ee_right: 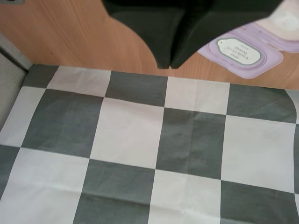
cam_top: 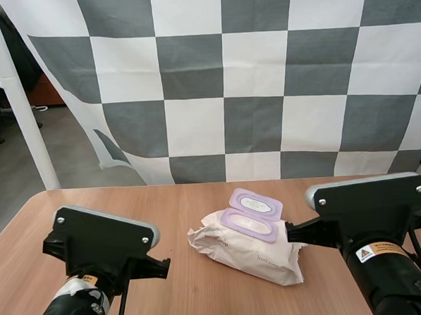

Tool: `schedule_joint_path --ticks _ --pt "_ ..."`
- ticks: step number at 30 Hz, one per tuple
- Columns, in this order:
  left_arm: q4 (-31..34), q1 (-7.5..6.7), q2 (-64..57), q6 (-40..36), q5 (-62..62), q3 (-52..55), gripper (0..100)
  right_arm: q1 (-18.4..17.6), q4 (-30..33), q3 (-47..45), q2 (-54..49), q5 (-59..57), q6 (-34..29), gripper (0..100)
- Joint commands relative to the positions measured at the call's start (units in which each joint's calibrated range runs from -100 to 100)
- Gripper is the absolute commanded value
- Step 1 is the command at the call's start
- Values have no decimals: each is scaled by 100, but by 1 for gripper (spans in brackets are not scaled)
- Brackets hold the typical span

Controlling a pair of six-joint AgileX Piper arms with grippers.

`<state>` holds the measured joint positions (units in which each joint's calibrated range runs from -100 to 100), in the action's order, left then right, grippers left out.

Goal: Open the wet wipes lid

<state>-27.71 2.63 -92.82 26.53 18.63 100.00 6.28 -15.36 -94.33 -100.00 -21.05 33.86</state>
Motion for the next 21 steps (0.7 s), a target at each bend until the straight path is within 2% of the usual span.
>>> schedule_joint_path --ticks 1,5,8,11,21 --pt "-122 53 4 -818 -751 0 0 -23 -141 -240 0 126 -6 0" --pt "-446 155 4 -855 -380 0 0 -72 -314 -567 0 898 -6 0" --pt "-445 200 4 -934 -247 0 0 -72 -381 -567 0 703 -27 0" --pt "-457 202 4 -977 -228 0 0 -72 -595 -567 0 703 -27 0" --pt "-421 202 -34 -977 141 0 0 -72 -583 -567 0 237 -27 0"
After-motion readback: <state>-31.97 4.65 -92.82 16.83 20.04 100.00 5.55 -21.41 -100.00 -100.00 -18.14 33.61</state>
